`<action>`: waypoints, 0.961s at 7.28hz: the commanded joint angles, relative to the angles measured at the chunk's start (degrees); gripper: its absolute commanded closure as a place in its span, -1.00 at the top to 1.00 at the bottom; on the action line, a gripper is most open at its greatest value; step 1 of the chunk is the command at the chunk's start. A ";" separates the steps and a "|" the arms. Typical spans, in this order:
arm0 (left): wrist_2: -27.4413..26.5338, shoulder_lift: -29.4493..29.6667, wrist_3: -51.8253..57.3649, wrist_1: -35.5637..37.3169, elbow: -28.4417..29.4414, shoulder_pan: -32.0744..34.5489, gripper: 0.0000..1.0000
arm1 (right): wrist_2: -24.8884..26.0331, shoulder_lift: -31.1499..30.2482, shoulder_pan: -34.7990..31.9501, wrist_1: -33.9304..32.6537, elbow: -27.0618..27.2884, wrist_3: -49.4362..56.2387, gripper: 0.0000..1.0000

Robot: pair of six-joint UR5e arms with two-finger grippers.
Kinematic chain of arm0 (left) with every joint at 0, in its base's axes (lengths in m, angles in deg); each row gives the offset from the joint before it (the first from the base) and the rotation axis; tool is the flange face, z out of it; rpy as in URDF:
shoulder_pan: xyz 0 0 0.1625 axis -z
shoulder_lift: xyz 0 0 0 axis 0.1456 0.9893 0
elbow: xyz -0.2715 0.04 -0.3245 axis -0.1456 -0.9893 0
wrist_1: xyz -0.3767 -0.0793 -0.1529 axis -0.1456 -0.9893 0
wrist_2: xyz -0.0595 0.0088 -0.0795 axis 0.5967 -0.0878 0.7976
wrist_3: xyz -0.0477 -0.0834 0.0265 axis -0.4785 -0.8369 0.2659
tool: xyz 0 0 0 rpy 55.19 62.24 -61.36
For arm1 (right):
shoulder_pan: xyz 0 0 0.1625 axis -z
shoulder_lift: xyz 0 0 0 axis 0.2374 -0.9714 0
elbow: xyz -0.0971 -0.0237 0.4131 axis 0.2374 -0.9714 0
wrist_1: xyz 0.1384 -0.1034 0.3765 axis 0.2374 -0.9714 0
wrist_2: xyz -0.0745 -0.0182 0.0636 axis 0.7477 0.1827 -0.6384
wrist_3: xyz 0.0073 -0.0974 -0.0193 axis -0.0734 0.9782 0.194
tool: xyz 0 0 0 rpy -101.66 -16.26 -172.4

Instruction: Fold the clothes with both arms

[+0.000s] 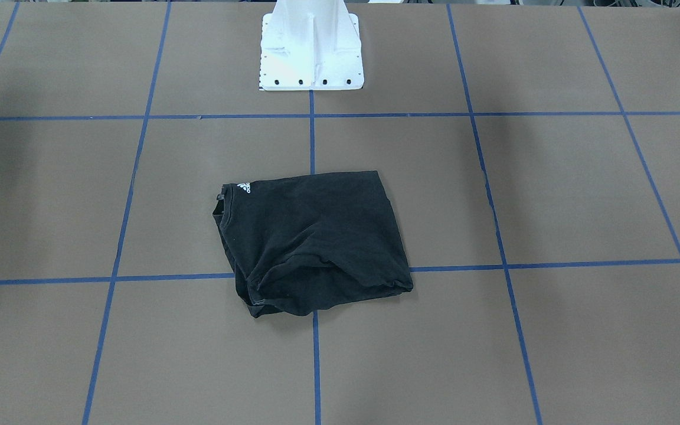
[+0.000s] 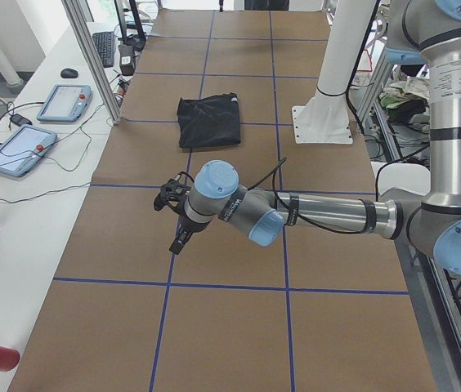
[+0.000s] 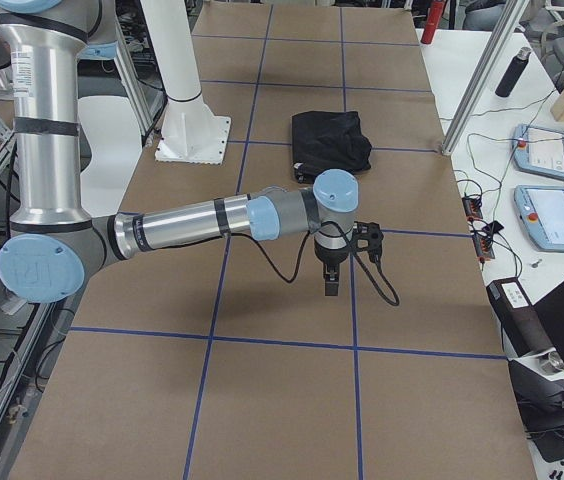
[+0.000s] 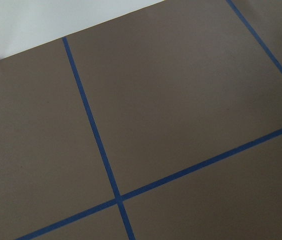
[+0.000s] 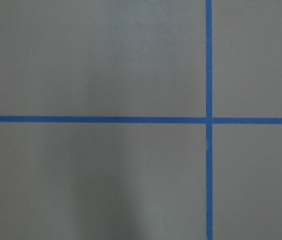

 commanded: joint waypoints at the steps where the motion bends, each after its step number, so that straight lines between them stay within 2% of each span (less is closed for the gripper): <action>1: 0.22 1.68 -0.08 3.27 -0.39 -0.30 1.00 | -2.51 -0.49 -0.06 0.30 0.63 0.67 1.00; 4: 0.31 2.57 -0.08 2.74 -0.83 -0.39 1.00 | -7.25 0.22 -0.06 0.21 0.98 0.58 1.00; 7: 0.31 3.18 0.01 2.39 -1.18 -0.39 1.00 | -6.23 -2.50 -0.06 0.21 0.63 0.41 1.00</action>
